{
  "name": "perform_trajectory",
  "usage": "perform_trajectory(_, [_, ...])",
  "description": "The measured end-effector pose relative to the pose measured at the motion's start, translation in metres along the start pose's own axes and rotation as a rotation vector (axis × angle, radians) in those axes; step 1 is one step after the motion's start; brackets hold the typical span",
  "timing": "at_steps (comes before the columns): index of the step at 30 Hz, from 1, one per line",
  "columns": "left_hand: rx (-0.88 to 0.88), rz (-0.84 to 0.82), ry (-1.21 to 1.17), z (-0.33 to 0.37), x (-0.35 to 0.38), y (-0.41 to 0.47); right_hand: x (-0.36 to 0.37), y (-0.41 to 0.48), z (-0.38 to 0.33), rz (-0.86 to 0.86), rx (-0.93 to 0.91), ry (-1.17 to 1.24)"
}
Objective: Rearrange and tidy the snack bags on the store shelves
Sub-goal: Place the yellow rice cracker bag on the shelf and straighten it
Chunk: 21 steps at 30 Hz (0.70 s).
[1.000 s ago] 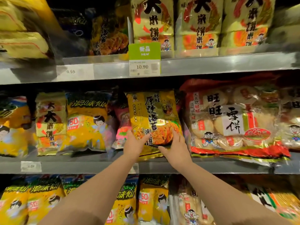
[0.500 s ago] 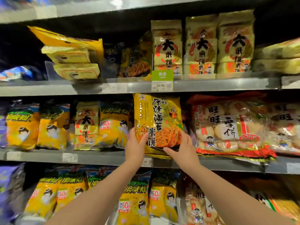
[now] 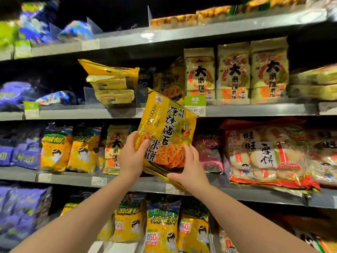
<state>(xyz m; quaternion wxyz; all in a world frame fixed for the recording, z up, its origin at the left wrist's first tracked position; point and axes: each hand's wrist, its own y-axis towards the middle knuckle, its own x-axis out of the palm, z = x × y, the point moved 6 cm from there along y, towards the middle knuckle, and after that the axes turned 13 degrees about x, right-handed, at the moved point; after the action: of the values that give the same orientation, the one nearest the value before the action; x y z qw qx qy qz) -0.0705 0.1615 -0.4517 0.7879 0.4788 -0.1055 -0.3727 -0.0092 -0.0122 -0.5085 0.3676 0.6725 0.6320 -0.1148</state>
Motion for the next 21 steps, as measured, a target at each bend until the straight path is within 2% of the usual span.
perform_trajectory(5, [0.058, 0.088, -0.018, -0.008, -0.028, 0.020, 0.005, 0.009, -0.026, 0.051, -0.107, 0.003])
perform_trajectory(10, [0.130, 0.162, 0.062, -0.007, -0.037, 0.059, 0.000, 0.037, -0.063, 0.110, -0.144, -0.025])
perform_trajectory(16, [0.200, 0.177, 0.128, 0.014, -0.014, 0.124, -0.034, 0.078, -0.104, 0.282, -0.194, -0.143])
perform_trajectory(21, [0.128, 0.205, 0.089, 0.013, 0.017, 0.173, -0.031, 0.103, -0.115, 0.231, -0.294, -0.339])
